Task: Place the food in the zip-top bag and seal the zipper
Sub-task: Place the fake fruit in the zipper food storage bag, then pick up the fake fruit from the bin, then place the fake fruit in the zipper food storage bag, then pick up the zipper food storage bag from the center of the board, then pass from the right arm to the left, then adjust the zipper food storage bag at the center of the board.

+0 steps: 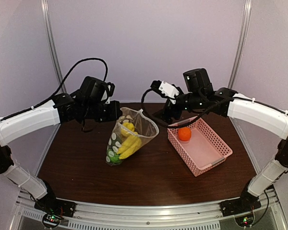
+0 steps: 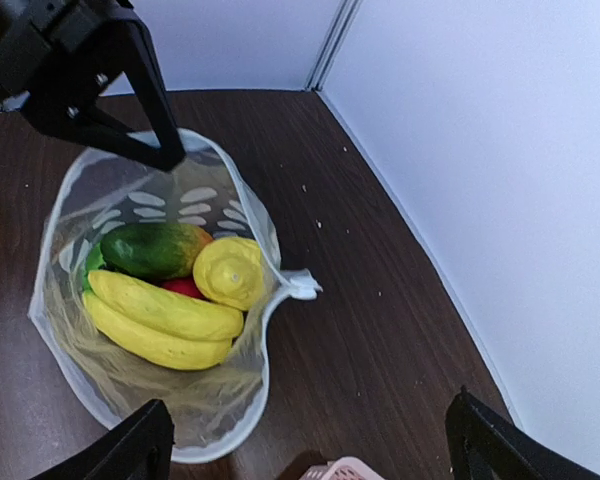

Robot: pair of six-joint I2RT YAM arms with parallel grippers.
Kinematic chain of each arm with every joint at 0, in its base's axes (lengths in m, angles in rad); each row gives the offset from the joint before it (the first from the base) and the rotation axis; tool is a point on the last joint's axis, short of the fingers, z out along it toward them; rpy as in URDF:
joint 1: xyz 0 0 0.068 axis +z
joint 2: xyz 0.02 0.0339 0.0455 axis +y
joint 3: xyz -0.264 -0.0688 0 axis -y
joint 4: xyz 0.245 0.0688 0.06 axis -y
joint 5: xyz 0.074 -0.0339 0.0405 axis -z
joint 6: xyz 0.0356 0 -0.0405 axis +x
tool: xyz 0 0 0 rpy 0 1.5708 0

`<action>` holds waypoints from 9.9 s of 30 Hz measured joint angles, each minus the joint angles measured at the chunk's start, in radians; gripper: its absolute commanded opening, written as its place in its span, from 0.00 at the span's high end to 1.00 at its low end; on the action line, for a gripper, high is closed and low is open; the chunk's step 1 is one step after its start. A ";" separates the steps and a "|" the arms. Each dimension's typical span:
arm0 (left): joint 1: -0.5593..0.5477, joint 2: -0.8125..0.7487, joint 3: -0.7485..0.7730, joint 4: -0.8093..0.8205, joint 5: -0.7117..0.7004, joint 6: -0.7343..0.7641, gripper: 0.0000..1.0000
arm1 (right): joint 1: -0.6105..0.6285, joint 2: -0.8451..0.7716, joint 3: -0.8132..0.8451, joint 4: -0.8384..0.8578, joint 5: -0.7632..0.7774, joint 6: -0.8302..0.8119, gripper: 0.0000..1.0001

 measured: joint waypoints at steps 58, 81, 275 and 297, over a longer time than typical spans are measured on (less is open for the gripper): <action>0.000 0.000 -0.016 0.028 0.046 0.007 1.00 | -0.532 0.391 -0.082 -0.260 -0.338 0.223 0.17; 0.000 0.011 -0.016 0.043 0.062 0.007 1.00 | -0.532 0.206 -0.130 -0.262 -0.313 0.211 0.35; 0.027 -0.176 -0.227 0.277 0.862 0.822 1.00 | 0.087 0.280 0.526 -0.675 -0.589 -0.302 0.91; 0.027 -0.245 -0.348 0.388 0.714 0.719 1.00 | -0.272 -0.154 -0.100 -0.617 -0.589 -0.206 0.34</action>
